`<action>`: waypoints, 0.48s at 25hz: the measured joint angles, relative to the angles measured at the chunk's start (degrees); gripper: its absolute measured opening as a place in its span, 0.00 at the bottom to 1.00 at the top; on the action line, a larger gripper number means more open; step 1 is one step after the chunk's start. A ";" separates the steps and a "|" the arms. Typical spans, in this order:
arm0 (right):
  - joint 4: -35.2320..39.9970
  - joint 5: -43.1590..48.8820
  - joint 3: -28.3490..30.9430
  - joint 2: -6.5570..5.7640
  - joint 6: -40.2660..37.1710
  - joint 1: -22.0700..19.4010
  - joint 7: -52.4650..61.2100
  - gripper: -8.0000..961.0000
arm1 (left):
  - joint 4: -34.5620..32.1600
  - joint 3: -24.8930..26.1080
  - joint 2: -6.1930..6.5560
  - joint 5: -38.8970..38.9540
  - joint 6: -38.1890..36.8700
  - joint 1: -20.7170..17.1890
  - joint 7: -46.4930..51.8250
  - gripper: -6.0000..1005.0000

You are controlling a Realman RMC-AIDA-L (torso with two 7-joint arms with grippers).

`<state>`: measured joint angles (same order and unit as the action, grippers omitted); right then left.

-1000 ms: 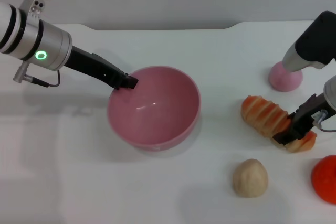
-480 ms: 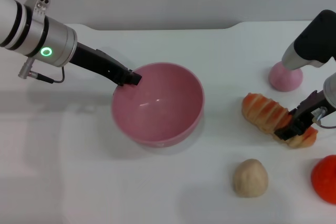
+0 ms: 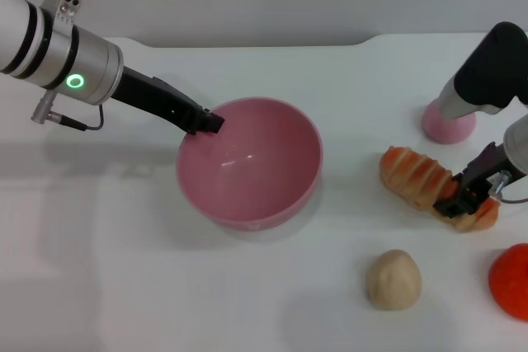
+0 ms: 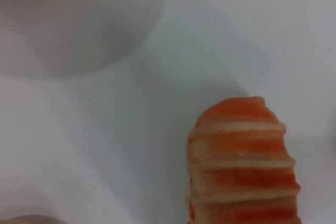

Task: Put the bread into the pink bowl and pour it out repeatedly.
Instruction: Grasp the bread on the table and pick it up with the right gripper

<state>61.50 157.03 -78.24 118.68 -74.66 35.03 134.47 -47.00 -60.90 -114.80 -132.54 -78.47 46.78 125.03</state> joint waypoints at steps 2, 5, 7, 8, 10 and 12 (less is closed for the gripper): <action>0.18 0.01 0.00 -0.04 0.15 -0.09 -0.06 0.55 | 0.00 0.00 0.00 0.00 0.07 -0.01 0.01 0.05; 0.31 0.15 0.00 -0.10 0.21 -0.12 -0.08 0.52 | 0.00 0.00 0.00 0.00 0.12 -0.01 0.02 0.05; 0.34 0.65 0.02 -0.09 0.27 -0.10 -0.08 0.49 | 0.00 0.00 0.00 0.00 0.15 0.02 0.03 0.05; 0.34 0.90 0.02 -0.08 0.30 -0.08 -0.09 0.48 | 0.00 0.00 0.00 0.00 0.16 0.06 0.03 0.05; 0.35 1.14 0.03 -0.03 0.36 -0.05 -0.09 0.45 | -0.01 0.00 0.01 0.00 0.16 0.11 0.03 0.05; 0.38 1.16 0.03 -0.03 0.39 -0.05 -0.10 0.43 | -0.03 0.00 0.02 0.00 0.17 0.16 0.04 0.05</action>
<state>61.88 158.19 -78.20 118.65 -74.27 34.98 134.36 -47.02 -60.90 -114.78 -132.54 -78.31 46.94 125.07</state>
